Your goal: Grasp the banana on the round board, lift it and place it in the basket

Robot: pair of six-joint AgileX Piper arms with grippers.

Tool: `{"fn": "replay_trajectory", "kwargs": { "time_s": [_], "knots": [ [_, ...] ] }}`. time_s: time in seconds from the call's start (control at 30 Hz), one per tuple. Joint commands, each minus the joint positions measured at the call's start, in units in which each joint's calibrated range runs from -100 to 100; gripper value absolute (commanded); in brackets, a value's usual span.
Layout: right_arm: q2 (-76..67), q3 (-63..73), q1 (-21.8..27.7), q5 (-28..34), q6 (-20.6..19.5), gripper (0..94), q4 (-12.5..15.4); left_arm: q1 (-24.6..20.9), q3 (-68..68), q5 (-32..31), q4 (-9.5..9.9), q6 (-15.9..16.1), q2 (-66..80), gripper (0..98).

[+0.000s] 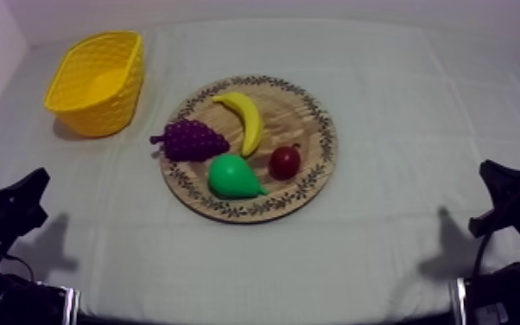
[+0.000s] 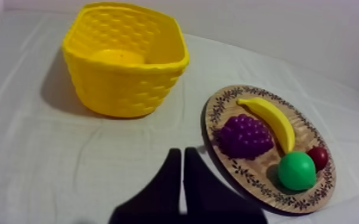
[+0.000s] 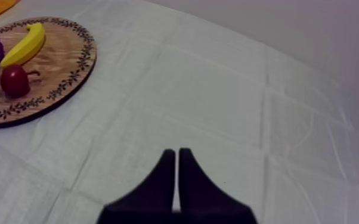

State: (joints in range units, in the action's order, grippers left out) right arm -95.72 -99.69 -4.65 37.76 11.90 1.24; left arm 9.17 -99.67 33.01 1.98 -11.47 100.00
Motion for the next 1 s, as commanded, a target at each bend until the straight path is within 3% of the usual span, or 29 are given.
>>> {"fn": "replay_trajectory", "kwargs": {
  "time_s": [0.0, 0.97],
  "knots": [
    [0.0, 0.0, 0.0, 0.0, 0.0, 0.2, 0.0, 0.0, 0.0, 0.1, 0.0, 0.0, 0.0, 0.1],
    [0.0, -0.1, 0.0, -0.2, -0.1, 0.2, 0.0, -0.2, -0.1, -0.5, 0.17, -0.2, 0.0, 0.1]
  ]
}}
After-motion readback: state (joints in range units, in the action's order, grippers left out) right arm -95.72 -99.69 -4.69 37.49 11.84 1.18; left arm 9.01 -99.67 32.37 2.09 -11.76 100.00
